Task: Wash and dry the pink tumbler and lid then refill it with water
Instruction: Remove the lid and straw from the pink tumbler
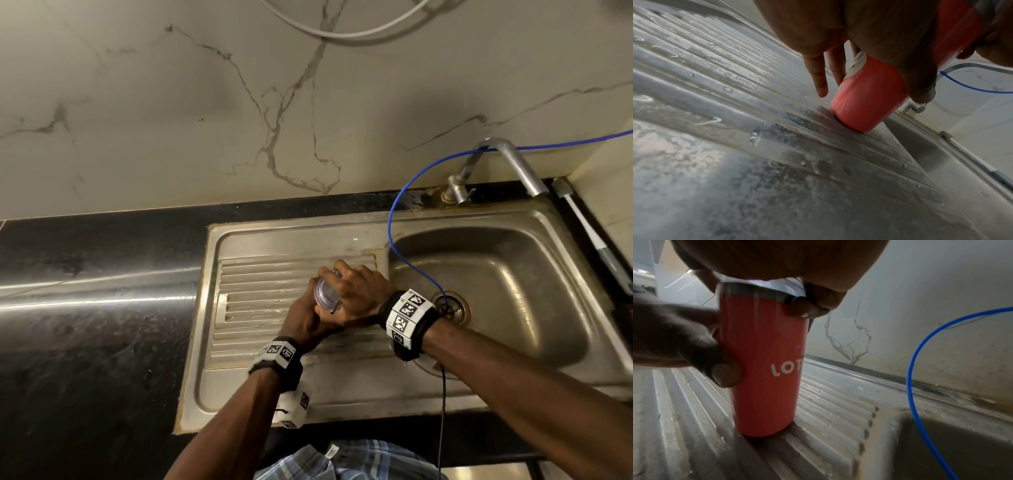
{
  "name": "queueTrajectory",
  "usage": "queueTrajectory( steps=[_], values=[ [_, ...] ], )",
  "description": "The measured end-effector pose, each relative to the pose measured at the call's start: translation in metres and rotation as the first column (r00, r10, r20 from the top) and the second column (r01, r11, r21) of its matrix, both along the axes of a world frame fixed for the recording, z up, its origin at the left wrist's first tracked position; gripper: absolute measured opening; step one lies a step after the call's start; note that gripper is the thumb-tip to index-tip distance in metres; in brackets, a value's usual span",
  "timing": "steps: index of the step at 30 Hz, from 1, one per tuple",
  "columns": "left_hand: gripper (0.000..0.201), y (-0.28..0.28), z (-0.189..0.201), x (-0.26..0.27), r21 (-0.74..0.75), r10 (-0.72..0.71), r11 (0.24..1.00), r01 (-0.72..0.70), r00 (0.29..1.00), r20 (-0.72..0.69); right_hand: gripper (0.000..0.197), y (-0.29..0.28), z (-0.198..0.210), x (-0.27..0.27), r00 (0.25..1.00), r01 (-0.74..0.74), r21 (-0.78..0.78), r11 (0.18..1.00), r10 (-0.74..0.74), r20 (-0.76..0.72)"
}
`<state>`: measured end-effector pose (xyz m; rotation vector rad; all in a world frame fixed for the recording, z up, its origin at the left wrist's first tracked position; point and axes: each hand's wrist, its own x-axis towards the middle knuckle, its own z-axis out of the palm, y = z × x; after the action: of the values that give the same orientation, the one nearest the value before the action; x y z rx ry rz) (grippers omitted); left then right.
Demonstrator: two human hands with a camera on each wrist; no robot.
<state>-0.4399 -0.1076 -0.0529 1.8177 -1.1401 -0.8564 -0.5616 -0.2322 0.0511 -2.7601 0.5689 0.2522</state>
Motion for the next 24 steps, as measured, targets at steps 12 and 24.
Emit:
queueTrajectory(
  steps=[12,24],
  values=[
    [0.083,-0.003,-0.002,0.002,0.029,-0.031,0.999,0.028,0.994,0.104,0.085,0.008,-0.009,-0.008,0.995,0.033,-0.089,0.995,-0.024,0.092],
    [0.081,-0.002,0.008,-0.008,0.034,-0.052,0.998,0.049,0.992,0.116,0.073,0.012,-0.012,-0.012,0.989,0.046,-0.208,0.977,-0.016,0.144]
  ],
)
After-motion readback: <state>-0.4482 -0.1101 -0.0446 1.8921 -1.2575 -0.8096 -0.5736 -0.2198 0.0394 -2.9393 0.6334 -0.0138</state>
